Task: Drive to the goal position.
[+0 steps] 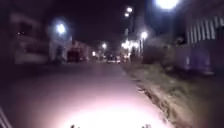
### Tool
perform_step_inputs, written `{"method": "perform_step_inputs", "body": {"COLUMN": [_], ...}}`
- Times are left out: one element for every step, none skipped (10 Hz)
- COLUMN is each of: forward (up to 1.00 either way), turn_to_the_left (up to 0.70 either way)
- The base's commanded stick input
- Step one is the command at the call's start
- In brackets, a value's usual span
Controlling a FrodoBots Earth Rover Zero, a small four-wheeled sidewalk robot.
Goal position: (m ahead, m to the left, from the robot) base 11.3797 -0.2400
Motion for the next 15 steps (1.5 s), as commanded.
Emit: {"method": "perform_step_inputs", "body": {"forward": [1.0, 1.0, 1.0, 1.0, 1.0, 1.0, 1.0, 1.0, 1.0, 1.0, 1.0, 1.0, 1.0, 1.0, 1.0], "turn_to_the_left": [0.0, 0.0, 0.0, 0.0, 0.0, 0.0, 0.0, 0.0, 0.0, 0.0, 0.0, 0.0, 0.0, 0.0, 0.0]}}
